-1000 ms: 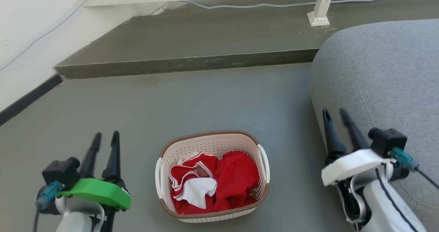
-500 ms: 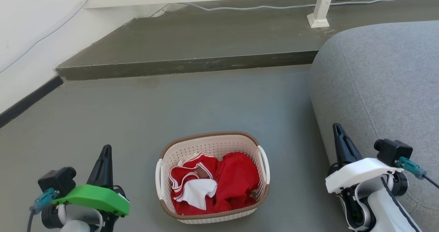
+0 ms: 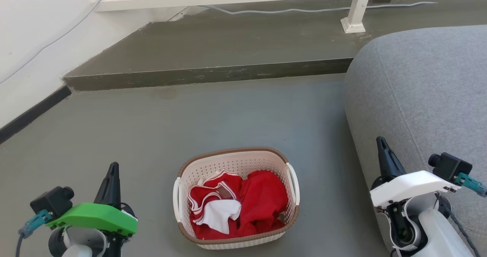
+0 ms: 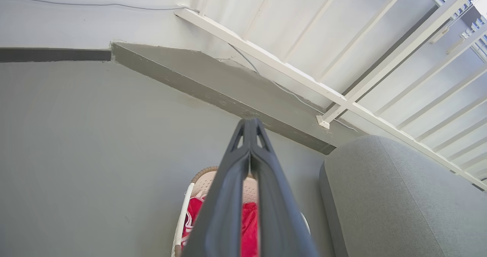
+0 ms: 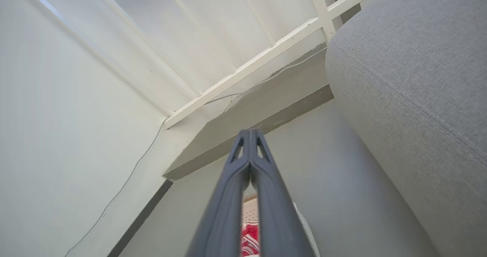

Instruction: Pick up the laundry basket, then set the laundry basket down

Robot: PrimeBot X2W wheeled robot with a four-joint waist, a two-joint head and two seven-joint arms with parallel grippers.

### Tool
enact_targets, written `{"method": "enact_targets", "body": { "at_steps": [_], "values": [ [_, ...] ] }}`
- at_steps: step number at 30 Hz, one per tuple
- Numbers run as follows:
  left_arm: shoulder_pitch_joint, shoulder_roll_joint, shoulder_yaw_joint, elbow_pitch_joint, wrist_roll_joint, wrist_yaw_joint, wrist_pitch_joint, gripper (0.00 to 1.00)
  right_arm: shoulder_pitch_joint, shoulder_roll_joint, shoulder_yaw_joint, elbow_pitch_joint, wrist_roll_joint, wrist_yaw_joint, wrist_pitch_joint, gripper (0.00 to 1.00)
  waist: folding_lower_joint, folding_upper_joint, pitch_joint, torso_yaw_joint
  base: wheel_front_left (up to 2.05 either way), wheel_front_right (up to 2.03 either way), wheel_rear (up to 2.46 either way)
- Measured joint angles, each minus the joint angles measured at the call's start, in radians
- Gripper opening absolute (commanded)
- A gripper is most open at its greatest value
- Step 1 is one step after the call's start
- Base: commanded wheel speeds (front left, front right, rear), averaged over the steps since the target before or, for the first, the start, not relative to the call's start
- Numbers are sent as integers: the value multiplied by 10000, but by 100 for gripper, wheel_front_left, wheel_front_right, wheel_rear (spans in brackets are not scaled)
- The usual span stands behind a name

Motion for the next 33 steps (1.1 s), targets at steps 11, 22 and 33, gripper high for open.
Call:
{"method": "enact_targets", "body": {
  "at_steps": [11,22,33],
  "values": [
    [0,-48,299,-4,-1214,-79,368,0,0,31,-460,-8,1327,151,401,0,0,0,-58,10,0,0,0],
    [0,-92,581,-17,-2439,-90,802,0,0,63,-876,-8,2665,359,759,0,0,0,-116,18,0,0,0],
    [0,-163,890,-63,-3753,-171,1206,0,0,171,-1361,-8,4117,568,1185,0,0,0,-180,27,0,0,0]
  ]
}}
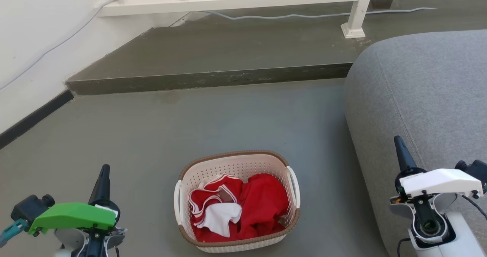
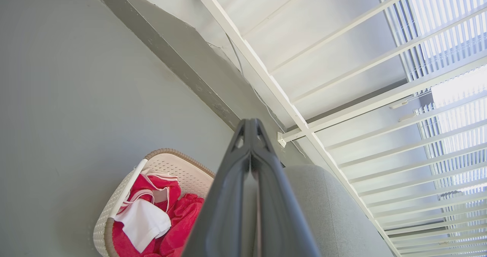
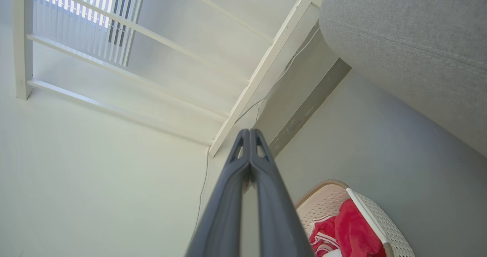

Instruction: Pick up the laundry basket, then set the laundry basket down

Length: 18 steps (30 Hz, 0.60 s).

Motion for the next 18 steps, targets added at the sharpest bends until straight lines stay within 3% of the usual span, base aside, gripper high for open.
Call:
{"method": "enact_targets", "body": {
  "at_steps": [18],
  "values": [
    [0,-182,508,-94,-1977,-38,617,0,0,134,-708,6,2119,343,610,0,0,0,-94,12,0,0,0]
  ]
}}
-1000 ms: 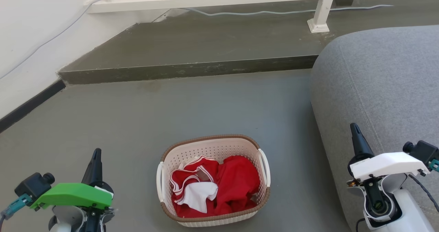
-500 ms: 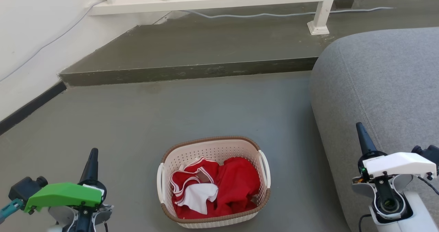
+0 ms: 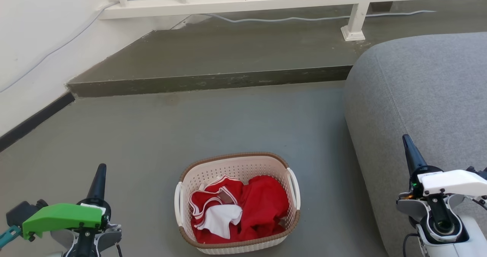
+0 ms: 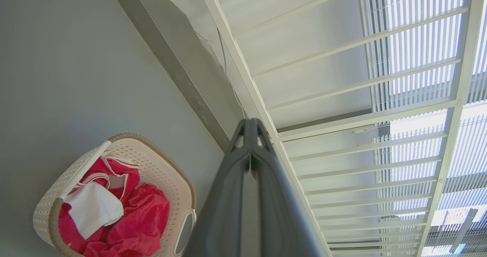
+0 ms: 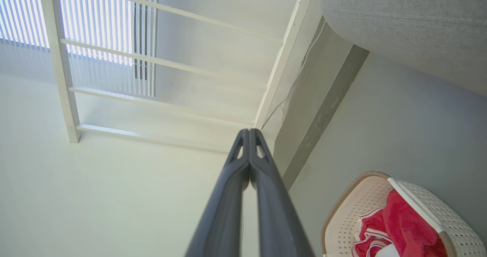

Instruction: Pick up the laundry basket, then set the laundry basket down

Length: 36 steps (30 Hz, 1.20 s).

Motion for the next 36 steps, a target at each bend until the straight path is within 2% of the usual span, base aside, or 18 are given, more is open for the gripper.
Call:
{"method": "enact_targets", "body": {
  "at_steps": [24,36],
  "values": [
    [0,-107,571,-54,-2644,-104,819,0,0,100,-932,-6,2855,393,803,0,0,0,-123,17,0,0,0],
    [0,-127,627,-61,-2763,-105,819,0,0,105,-963,-6,2880,405,817,0,0,0,-123,16,0,0,0]
  ]
}}
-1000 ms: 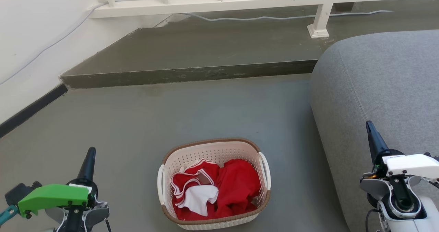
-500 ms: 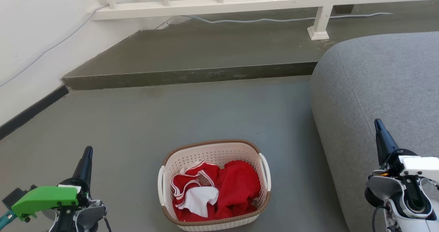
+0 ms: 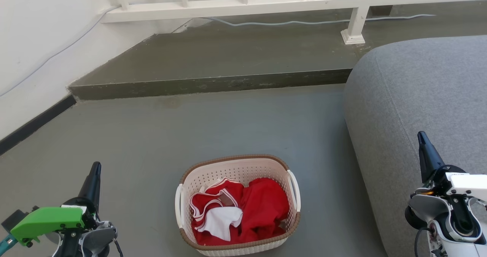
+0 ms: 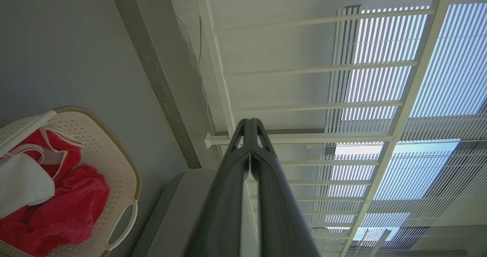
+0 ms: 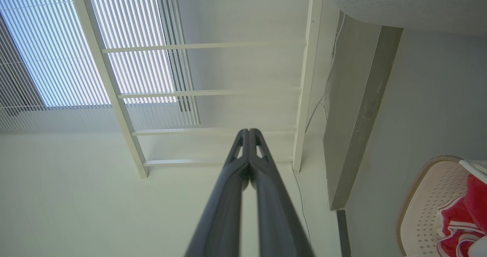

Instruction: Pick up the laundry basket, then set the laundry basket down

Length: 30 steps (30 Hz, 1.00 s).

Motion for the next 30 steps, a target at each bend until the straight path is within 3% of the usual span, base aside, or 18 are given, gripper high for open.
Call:
{"method": "enact_targets", "body": {
  "at_steps": [30],
  "values": [
    [0,-8,0,-19,-2,-2,-2,0,0,13,-8,-12,0,0,13,0,0,0,2,0,0,0,0]
  ]
}}
